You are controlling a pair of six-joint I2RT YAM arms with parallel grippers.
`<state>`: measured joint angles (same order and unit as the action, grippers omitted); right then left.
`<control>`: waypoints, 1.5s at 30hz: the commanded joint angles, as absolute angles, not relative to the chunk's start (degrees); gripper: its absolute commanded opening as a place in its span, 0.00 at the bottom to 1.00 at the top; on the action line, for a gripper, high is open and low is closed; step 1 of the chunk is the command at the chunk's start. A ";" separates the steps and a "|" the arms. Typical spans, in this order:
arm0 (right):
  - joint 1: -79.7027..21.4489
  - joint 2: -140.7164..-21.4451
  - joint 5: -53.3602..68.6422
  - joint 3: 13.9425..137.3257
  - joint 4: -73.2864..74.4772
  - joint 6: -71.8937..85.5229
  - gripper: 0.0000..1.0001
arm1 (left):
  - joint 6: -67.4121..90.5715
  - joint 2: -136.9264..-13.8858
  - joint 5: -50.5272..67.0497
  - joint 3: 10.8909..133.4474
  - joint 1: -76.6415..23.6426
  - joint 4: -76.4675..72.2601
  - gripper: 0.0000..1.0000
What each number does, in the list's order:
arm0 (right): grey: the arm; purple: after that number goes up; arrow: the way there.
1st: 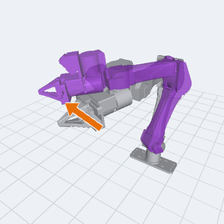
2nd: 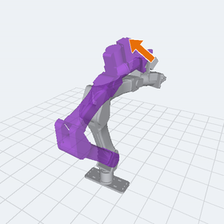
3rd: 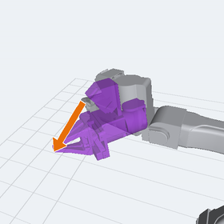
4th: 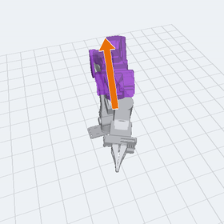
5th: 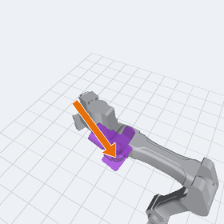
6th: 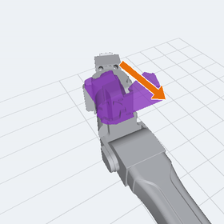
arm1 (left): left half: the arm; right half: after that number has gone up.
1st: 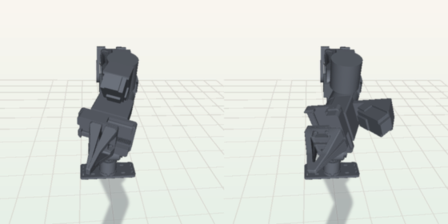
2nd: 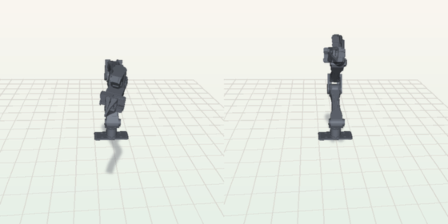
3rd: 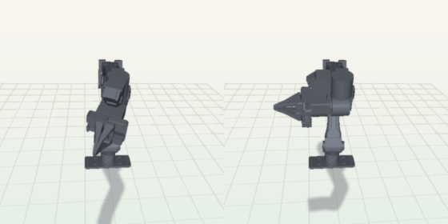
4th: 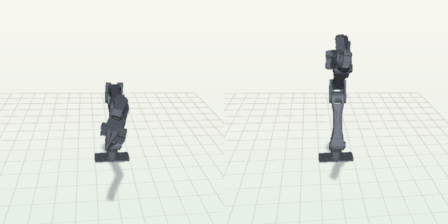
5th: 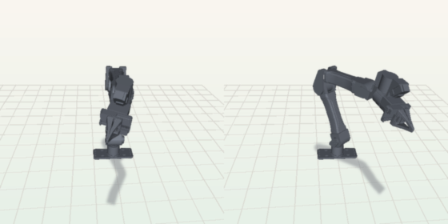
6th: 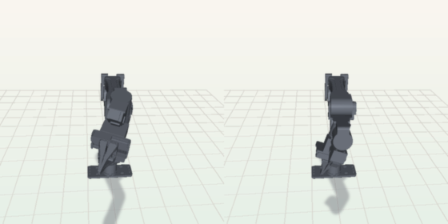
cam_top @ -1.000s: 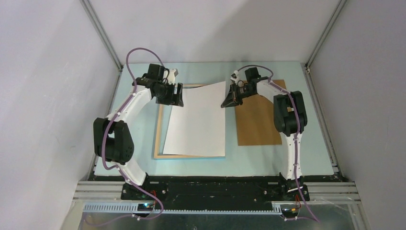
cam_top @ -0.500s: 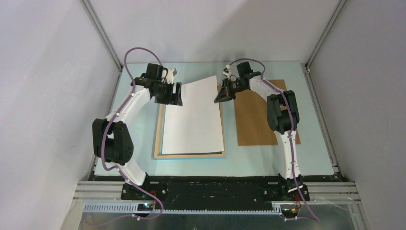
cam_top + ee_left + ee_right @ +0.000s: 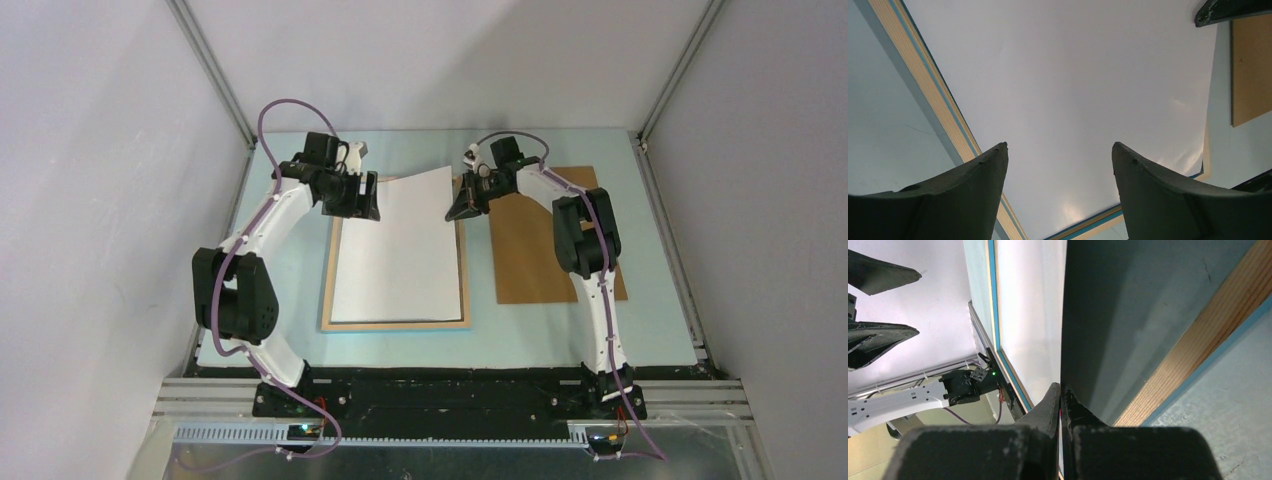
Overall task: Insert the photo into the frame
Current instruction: Turn over the photo from the photo frame.
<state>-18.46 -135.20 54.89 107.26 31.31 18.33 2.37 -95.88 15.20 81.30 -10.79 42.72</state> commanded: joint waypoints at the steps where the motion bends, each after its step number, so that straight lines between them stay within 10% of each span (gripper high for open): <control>1: -19.05 -134.21 54.33 106.54 27.45 21.00 0.00 | 0.97 -93.14 15.82 80.62 -10.21 42.05 0.80; 45: -18.30 -135.14 52.05 106.49 27.79 19.96 0.00 | 1.22 -92.91 16.39 80.16 -9.84 42.02 0.80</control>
<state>-18.63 -135.22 52.73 105.43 28.03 20.91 2.39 -95.85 15.42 80.44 -10.31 42.74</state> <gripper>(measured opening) 0.009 0.806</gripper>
